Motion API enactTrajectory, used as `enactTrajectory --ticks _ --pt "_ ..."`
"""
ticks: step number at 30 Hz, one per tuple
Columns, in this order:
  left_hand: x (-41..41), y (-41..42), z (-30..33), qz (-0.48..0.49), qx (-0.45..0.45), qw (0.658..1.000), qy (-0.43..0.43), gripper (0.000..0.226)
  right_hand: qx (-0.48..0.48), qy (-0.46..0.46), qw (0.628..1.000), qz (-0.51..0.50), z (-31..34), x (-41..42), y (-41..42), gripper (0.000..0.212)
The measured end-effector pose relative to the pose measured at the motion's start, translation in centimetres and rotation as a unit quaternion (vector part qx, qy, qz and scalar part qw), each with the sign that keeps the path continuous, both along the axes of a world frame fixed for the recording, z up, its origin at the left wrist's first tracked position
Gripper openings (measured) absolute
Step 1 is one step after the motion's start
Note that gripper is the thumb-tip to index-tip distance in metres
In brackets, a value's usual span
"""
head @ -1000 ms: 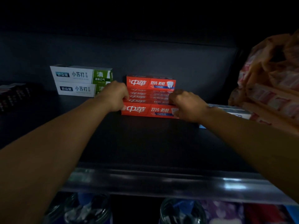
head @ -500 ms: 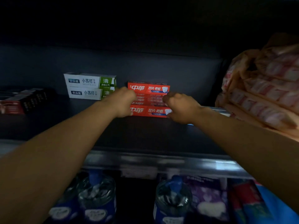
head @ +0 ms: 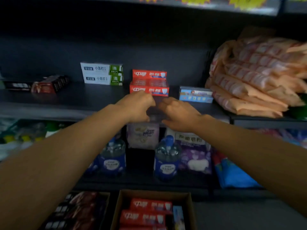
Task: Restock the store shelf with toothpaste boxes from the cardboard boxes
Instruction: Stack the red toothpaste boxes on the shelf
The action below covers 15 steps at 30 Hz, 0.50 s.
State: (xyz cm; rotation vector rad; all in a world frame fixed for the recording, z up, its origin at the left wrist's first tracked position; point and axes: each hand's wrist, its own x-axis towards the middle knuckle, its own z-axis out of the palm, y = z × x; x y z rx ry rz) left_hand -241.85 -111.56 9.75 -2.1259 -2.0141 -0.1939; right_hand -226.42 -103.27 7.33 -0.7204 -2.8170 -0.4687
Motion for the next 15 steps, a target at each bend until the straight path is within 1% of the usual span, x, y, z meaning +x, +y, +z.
enactTrajectory --ticks 2,4,5,8,10,11,14,15 --pt "1.0 -1.6 -2.0 0.001 -0.024 1.0 0.008 0.012 -0.006 -0.001 1.0 0.0 -1.9 1.3 -1.7 0.047" --pt "1.9 -3.0 -4.4 -0.005 -0.049 0.999 0.004 0.008 -0.025 -0.009 1.0 0.003 -4.2 2.4 -2.9 0.042" --pt "2.2 -3.6 -5.7 -0.01 -0.067 0.998 -0.001 0.012 -0.041 -0.011 0.999 0.007 -5.5 2.9 -3.5 0.04" --pt "2.9 -5.0 -10.7 -0.024 -0.136 0.99 -0.017 0.04 -0.095 -0.027 0.995 0.004 -10.0 4.0 -4.9 0.039" --pt "3.1 -5.7 -14.2 -0.026 -0.17 0.984 -0.042 0.044 -0.127 -0.05 0.991 -0.008 -13.3 4.3 -5.6 0.045" --pt "3.2 -6.0 -15.9 -0.022 -0.187 0.98 -0.055 0.04 -0.143 -0.06 0.988 -0.008 -15.0 4.3 -5.9 0.045" --pt "3.4 -6.6 -20.4 -0.013 -0.237 0.968 -0.08 0.015 -0.201 -0.075 0.977 0.003 -20.1 4.4 -6.7 0.038" --pt "3.4 -6.8 -21.9 -0.01 -0.255 0.963 -0.082 0.013 -0.219 -0.082 0.972 0.006 -21.7 4.4 -6.9 0.037"
